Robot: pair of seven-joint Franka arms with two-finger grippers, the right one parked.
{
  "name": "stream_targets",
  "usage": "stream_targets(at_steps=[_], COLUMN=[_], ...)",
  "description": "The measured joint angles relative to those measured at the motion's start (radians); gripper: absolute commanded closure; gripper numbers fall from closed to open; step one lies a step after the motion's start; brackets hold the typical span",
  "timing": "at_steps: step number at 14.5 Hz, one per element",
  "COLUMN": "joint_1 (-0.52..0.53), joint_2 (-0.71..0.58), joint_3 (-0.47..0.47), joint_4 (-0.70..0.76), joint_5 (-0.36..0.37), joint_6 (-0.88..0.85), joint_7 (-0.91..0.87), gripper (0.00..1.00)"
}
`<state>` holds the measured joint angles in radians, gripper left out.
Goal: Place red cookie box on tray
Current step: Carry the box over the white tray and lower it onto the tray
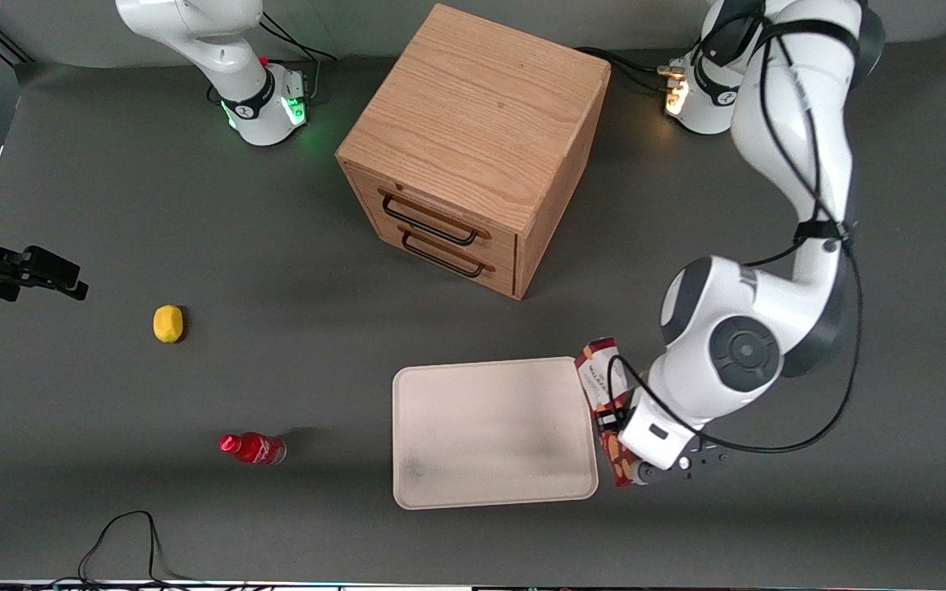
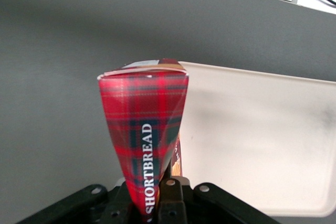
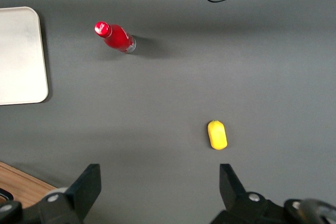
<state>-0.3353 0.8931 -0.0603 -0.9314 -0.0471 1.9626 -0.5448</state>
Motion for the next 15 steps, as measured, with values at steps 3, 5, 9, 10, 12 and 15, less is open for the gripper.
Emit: stream_targets(at_steps=[3, 5, 9, 10, 12, 15], joint_1=[-0.004, -0.014, -0.034, -0.04, -0.048, -0.053], joint_2=[0.078, 0.115, 0.16, 0.163, 0.167, 0.177], joint_3=[0.004, 0.004, 0.004, 0.004, 0.003, -0.001], joint_4=[0.009, 0.017, 0.039, 0.04, 0.04, 0.04], joint_5=[0.041, 0.066, 0.071, 0.071, 0.072, 0.072], joint_6=[0.086, 0.136, 0.197, 0.198, 0.197, 0.196], joint_7=[0.002, 0.003, 0.007, 0.007, 0.007, 0.007], gripper=[1.0, 1.0, 1.0, 1.0, 1.0, 1.0])
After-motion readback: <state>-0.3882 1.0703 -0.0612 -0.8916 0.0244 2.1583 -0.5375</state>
